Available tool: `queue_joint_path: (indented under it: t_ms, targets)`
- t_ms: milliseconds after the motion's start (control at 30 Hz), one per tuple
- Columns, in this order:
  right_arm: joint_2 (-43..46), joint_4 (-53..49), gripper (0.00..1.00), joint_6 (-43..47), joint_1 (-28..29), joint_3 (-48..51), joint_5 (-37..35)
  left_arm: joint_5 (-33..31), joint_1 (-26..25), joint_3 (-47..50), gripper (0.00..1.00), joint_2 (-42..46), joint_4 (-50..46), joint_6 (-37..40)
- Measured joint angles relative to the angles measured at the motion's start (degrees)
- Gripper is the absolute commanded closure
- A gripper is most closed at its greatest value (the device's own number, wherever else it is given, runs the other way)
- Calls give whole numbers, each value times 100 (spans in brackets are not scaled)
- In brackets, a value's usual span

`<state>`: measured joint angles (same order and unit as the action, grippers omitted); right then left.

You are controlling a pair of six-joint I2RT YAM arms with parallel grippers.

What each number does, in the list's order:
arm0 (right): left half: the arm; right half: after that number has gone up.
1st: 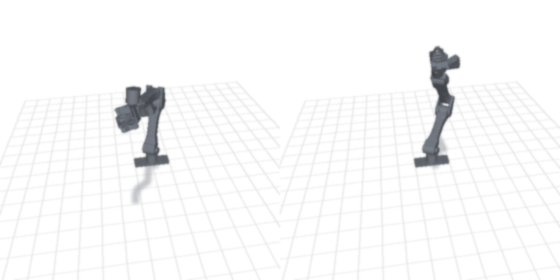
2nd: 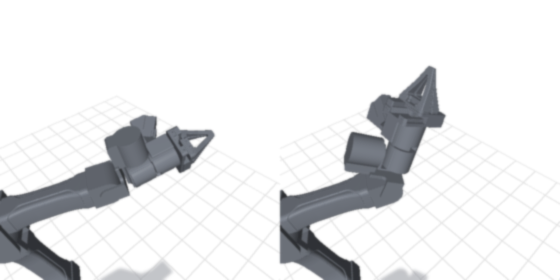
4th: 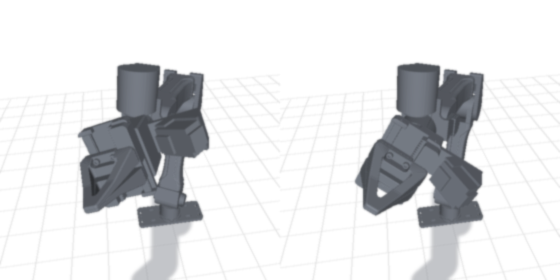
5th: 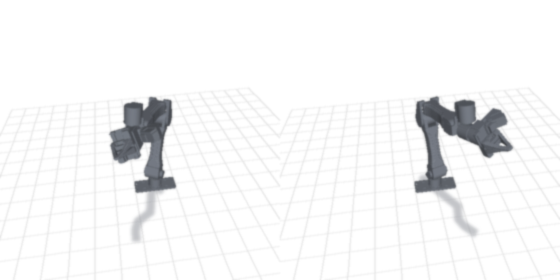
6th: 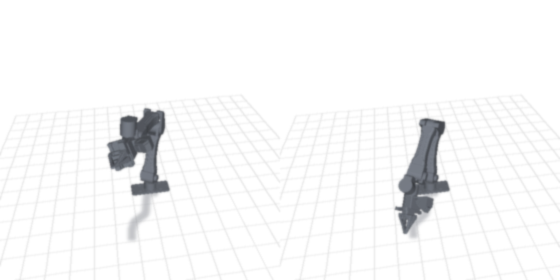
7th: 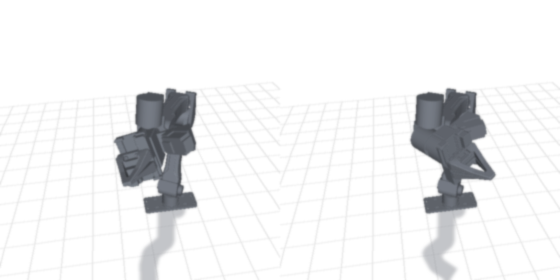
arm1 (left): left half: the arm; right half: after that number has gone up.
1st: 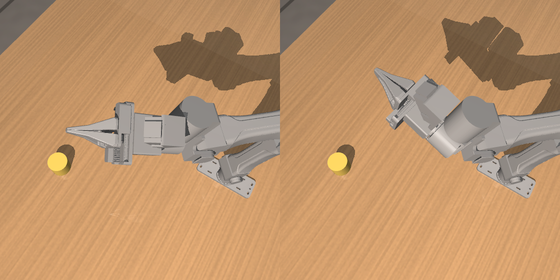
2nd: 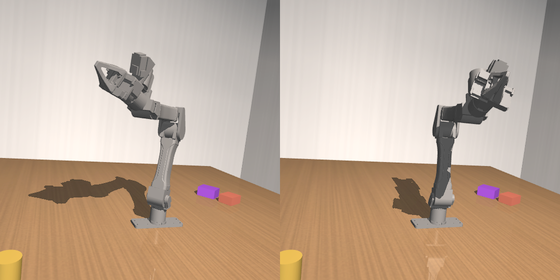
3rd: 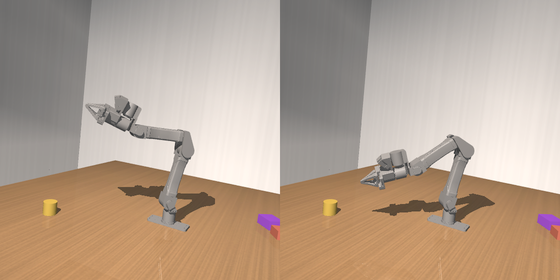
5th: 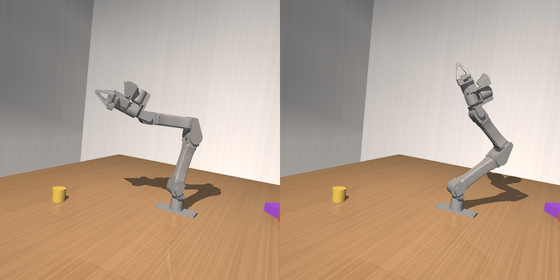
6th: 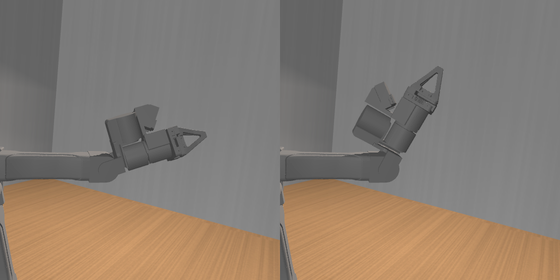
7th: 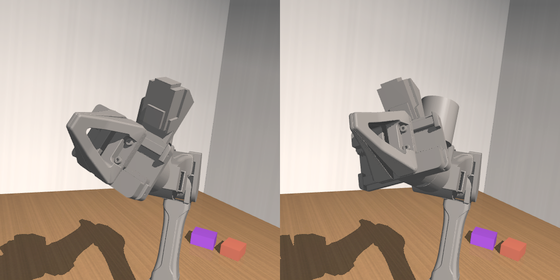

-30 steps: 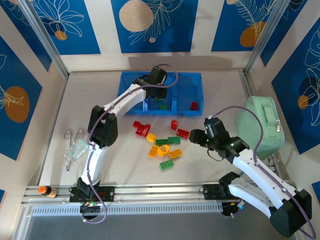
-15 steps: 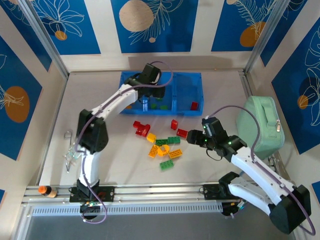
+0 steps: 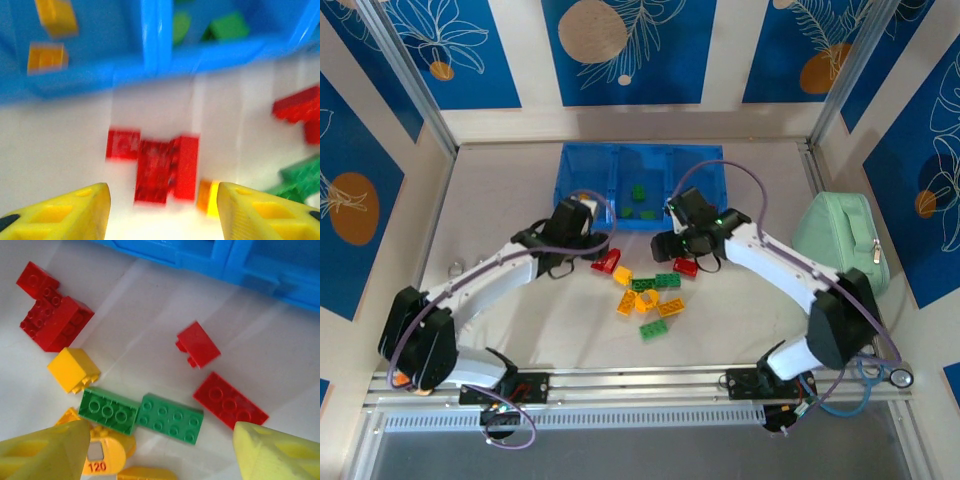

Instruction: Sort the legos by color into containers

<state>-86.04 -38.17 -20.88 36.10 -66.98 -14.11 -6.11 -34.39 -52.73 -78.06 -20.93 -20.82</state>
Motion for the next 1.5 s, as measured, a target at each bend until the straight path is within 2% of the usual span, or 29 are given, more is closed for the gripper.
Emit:
queue_joint_path:
  t_ms: [133, 333, 500, 667, 800, 900, 1100, 1233, 1333, 1500]
  targets:
    - [-761, -271, 32, 350, -22, -634, -197, -57, 0, 752, 42, 507, 11, -122]
    - [-1709, -590, 34, 702, -55, -1231, -531, -105, 0, 1394, 42, 1263, 212, -295]
    - [-2164, -737, 36, 852, -59, -1443, -632, -101, 0, 1648, 42, 1362, 380, -422]
    - [-2514, -798, 57, 929, -55, -1635, -765, -92, 0, 1803, 42, 1362, 509, -485]
    - [-2592, -907, 78, 966, -4, -1707, -883, -101, 0, 1832, 42, 1362, 555, -483]
    - [-2592, -994, 84, 944, 55, -1816, -929, -103, 0, 1847, 42, 1362, 560, -483]
    - [-2479, -1102, 84, 949, 173, -1902, -929, -107, 0, 1902, 43, 1353, 656, -483]
    - [-2026, -1213, 83, 931, 120, -2068, -979, -103, 0, 2033, 43, 1305, 717, -531]
    - [-1648, -1187, 82, 839, -153, -2315, -1110, -103, 0, 2201, 43, 1300, 750, -590]
    - [-1436, -1080, 81, 549, -970, -2564, -1248, -105, -2, 2286, 43, 1303, 769, -634]
